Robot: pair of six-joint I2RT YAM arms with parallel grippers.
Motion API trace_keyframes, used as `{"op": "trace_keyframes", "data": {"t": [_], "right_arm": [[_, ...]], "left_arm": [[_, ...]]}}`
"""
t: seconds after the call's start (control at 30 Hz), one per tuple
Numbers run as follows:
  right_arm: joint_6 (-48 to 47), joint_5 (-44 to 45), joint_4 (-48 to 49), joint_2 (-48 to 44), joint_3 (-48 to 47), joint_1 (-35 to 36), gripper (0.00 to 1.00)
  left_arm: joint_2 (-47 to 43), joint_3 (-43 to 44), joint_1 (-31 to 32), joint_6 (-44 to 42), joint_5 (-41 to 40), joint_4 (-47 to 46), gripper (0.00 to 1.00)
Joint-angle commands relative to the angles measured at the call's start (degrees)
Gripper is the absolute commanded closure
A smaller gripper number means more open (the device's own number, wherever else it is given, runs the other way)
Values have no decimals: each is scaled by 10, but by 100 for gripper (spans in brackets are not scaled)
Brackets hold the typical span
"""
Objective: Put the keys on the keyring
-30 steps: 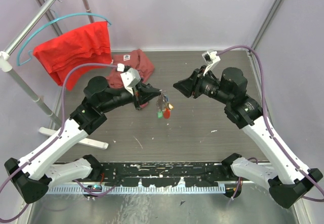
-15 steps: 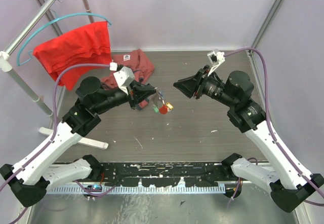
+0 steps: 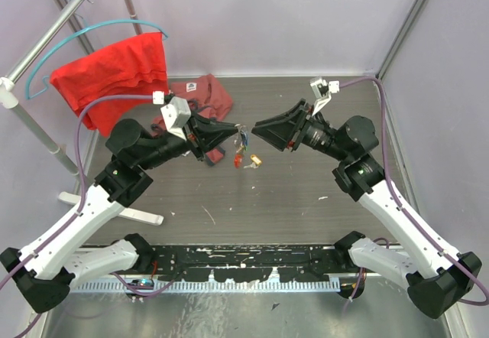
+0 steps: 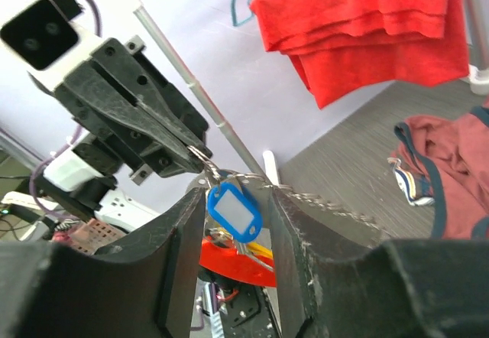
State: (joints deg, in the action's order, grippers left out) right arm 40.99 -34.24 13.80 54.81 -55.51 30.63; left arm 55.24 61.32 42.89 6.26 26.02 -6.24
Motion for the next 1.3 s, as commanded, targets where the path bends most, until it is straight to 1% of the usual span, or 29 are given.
{"op": "trace_keyframes", "data": {"t": [0.0, 0.13, 0.27, 0.47, 0.83, 1.03, 1.17, 1.27], "right_arm": [[46, -28, 105, -7, -2, -1, 56], [59, -16, 126, -17, 11, -1, 56], [76, -21, 140, -9, 7, -1, 57], [98, -24, 160, -2, 9, -1, 62], [125, -34, 187, 6, 13, -1, 66], [127, -38, 187, 12, 11, 0, 67], [128, -40, 185, 13, 12, 0, 70], [117, -39, 171, 14, 8, 0, 70]], "left_arm": [[-3, -20, -1, 44, 10, -103, 100], [0, -26, -1, 63, 13, -132, 100], [3, -33, -1, 82, 13, -164, 100], [9, -43, -1, 102, 15, -203, 100], [21, -37, -1, 108, 27, -213, 100], [23, -33, -1, 109, 32, -211, 100], [24, -32, -1, 109, 34, -210, 100], [24, -31, -1, 109, 36, -210, 100]]}}
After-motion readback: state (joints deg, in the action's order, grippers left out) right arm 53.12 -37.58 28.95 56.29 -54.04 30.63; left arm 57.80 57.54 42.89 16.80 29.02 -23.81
